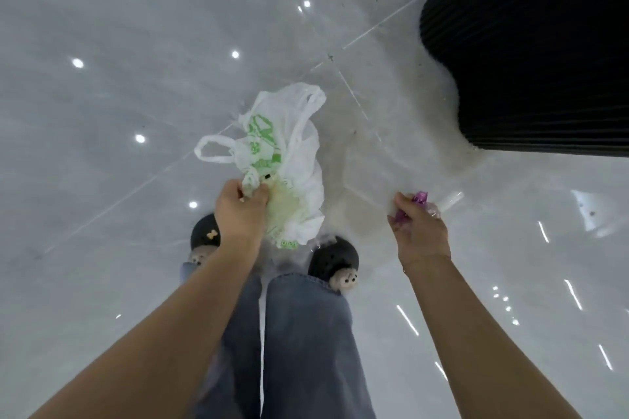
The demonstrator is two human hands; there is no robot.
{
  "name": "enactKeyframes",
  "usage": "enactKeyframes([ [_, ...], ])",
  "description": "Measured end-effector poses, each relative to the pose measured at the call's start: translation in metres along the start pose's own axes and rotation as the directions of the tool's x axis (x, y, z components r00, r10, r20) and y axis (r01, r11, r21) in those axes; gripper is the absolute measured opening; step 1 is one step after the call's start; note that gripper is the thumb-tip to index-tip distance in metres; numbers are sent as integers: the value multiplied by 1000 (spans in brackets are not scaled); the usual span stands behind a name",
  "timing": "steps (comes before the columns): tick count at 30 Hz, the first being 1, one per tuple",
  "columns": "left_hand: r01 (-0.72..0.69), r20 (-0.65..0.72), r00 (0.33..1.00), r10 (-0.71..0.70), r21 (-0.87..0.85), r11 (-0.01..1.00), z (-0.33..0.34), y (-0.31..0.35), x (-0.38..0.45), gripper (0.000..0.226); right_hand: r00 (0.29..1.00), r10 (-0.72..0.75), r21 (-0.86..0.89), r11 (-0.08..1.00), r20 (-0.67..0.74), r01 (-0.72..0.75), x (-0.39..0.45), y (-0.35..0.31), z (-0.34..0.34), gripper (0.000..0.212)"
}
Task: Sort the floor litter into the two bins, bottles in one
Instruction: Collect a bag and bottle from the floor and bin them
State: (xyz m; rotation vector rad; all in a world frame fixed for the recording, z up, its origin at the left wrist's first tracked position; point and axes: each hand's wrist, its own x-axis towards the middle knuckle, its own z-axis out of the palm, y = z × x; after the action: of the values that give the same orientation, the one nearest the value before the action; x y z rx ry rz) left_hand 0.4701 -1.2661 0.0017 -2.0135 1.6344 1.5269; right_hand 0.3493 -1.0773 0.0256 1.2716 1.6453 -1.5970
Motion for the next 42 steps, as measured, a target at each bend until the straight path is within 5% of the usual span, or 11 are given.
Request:
enactKeyframes([
  [6, 55, 27, 998, -49, -262, 963, -91, 42, -129, 35, 944, 57, -96, 995, 324, -28, -152, -30, 17, 21],
  [8, 14, 68, 998, 5, -274, 962, -115, 63, -173, 19, 927, 50, -156, 988, 372, 9, -209, -51, 20, 18],
  [15, 18, 275, 957, 95, -382, 924, -194, 136, -311, 21, 825, -273, -309, 832, 495, 461, -368, -106, -27, 26],
  [21, 145, 515, 842, 160, -502, 853, -229, 126, -399, 24, 792, -432, -363, 721, 432, 591, -432, -99, -93, 24],
  [26, 374, 761, 642, 94, -418, 827, -245, 81, -443, 41, 823, -479, -437, 698, 305, 568, -465, -67, -158, 10],
  [29, 561, 842, 536, 58, -407, 721, -253, 54, -474, 63, 865, -441, -453, 738, 238, 500, -476, -56, -206, 6],
  [33, 419, 897, 413, 157, -341, 842, -241, 37, -526, 63, 913, -361, -432, 804, 193, 409, -483, -51, -268, 7],
  [35, 258, 889, 441, 121, -254, 932, -217, 34, -556, 57, 916, -349, -406, 822, 197, 400, -484, -58, -303, 10],
  [38, 30, 738, 668, 97, -157, 987, -161, 31, -601, 46, 920, -323, -278, 884, 220, 377, -478, -80, -359, 12],
  [42, -13, 597, 799, 71, -101, 995, -73, 16, -657, 20, 934, -251, -95, 955, 254, 282, -445, -117, -450, 15],
])
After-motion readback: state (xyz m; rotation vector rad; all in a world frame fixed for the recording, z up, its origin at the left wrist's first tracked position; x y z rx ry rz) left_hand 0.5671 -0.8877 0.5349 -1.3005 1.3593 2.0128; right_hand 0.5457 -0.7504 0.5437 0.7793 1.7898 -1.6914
